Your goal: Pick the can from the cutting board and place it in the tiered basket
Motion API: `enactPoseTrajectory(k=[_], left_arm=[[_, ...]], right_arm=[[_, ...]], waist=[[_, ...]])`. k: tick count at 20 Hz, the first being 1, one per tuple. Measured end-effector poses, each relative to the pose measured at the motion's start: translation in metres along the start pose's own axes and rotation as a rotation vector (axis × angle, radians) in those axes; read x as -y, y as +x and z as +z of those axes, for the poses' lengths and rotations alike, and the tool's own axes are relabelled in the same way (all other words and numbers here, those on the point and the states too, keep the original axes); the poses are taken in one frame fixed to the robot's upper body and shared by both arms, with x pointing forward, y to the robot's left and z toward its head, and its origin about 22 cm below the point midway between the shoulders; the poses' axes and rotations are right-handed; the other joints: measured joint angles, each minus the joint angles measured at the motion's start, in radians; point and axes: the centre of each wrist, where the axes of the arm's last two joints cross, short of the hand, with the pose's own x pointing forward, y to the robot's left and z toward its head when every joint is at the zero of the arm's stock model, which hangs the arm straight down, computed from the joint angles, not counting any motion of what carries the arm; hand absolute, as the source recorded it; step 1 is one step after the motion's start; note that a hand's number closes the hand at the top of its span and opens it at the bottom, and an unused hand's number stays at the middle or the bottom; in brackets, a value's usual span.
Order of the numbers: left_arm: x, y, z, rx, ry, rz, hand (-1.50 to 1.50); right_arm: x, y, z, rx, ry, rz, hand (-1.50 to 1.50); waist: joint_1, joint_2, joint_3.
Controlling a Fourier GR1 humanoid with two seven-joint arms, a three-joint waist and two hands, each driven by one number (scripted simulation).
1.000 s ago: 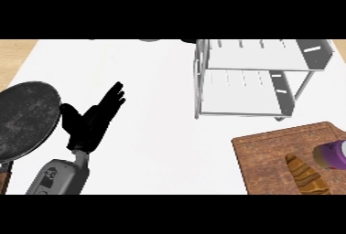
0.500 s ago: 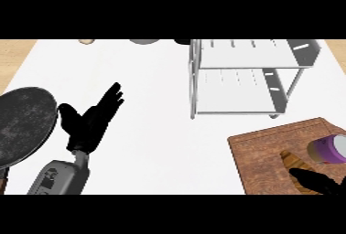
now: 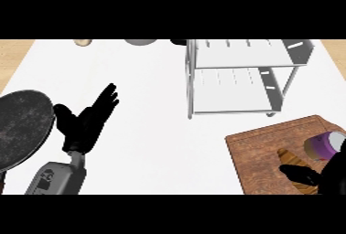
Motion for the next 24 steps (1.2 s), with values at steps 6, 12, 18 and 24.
enactPoseTrajectory(k=[6,12,18,24], left_arm=[[0.005,0.001,0.008,0.001,-0.002,0.001,0.0],[-0.001,-0.004,0.006,-0.009,0.001,0.0,0.0],[-0.004,-0.004,0.006,-0.004,-0.002,0.0,0.0],[0.002,-0.007,0.009,-0.006,-0.007,0.008,0.0]], right_arm=[[-0.011,-0.01,-0.004,-0.036,-0.031,0.024,-1.5],[-0.016,-0.024,-0.011,-0.062,-0.048,0.004,-1.5],[-0.026,-0.037,-0.024,-0.065,-0.047,-0.049,-1.5],[-0.025,-0.034,-0.039,-0.072,-0.048,-0.079,-1.5]], waist=[[-0.002,-0.001,0.0],[-0.004,-0.001,0.0],[-0.003,-0.004,-0.004],[-0.003,-0.005,-0.006]])
